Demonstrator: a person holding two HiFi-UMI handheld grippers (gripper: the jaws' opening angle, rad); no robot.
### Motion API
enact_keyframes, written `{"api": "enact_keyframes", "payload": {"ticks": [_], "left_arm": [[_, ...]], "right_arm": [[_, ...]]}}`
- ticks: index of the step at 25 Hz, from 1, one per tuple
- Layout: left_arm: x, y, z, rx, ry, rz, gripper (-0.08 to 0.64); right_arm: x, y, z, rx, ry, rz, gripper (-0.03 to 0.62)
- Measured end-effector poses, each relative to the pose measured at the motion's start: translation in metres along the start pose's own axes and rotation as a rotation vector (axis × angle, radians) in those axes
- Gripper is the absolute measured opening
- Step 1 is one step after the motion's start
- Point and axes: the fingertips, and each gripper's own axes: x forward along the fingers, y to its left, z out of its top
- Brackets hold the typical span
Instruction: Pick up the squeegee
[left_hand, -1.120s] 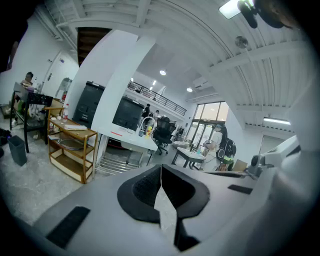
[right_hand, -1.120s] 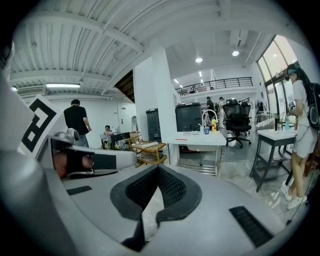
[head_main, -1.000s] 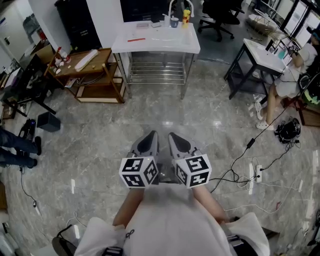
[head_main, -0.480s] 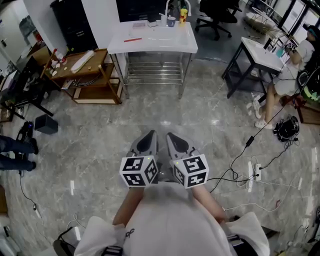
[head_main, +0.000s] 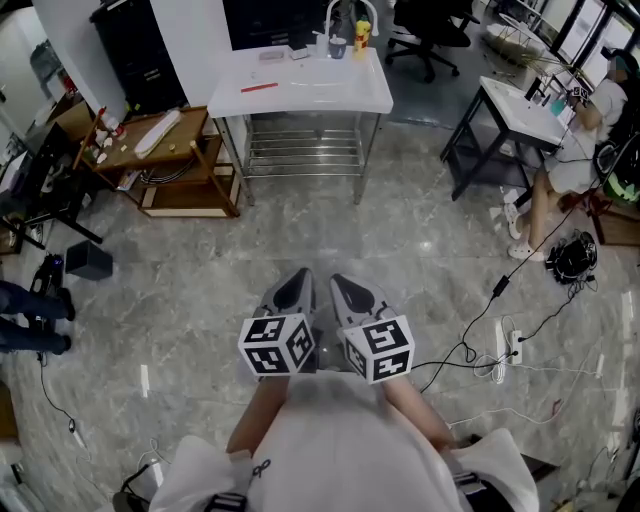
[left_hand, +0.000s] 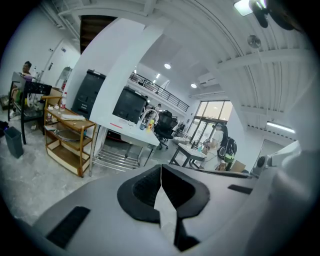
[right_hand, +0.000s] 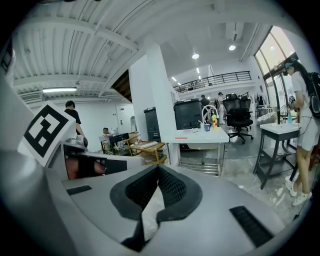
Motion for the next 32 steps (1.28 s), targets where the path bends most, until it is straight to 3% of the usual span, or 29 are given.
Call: {"api": "enact_keyframes", "payload": {"ticks": [25,32], "left_arm": [[0.109,0.074,0.065,0.032,0.078,-0.022,0.028],[0.133,0.101,0.085,0.039,0.087,-0.033,0.028]], "right_arm": [[0.137,-0.035,0.032,0.016,0.083,0.020,0.026],[0.176,-0.042,0.040,0.012,0.103,-0.012,0.027]]}}
